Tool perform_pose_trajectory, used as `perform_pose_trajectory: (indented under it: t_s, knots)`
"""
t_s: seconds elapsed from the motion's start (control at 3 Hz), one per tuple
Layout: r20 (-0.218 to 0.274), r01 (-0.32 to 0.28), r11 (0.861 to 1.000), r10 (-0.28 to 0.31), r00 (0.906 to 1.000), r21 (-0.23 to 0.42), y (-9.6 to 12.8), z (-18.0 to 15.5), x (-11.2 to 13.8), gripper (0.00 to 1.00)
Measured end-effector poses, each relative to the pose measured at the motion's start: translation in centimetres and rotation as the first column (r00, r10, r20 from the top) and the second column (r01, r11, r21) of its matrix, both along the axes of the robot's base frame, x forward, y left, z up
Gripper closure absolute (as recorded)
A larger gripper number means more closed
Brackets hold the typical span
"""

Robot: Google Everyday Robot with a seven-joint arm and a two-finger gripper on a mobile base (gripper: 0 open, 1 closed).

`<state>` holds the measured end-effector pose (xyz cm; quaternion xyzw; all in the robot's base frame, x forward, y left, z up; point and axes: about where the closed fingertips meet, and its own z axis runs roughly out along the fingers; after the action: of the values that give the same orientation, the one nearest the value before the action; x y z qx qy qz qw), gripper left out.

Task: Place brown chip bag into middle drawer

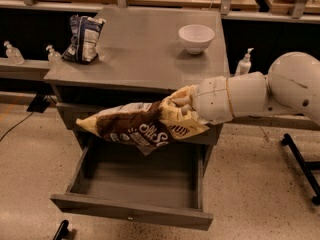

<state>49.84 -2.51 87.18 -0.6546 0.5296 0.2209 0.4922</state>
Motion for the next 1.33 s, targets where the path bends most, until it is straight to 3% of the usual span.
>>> perform_pose_trajectory:
  t_s: [0.33, 0.67, 1.0, 1.33]
  knots:
    - [0.000, 0.000, 1.000, 0.000, 1.0000, 0.000, 0.0, 0.0, 0.0, 1.00]
    - [-0.035, 0.043, 0.997, -0.041, 0.9985, 0.060, -2.0, -3.9, 1.0, 1.00]
    - [-0.130, 0.125, 0.979, -0.105, 0.9860, 0.160, -5.3, -11.6, 1.7, 1.00]
    - [-0.252, 0.194, 0.958, -0.139, 0.9577, 0.212, -8.0, -20.1, 2.3, 1.00]
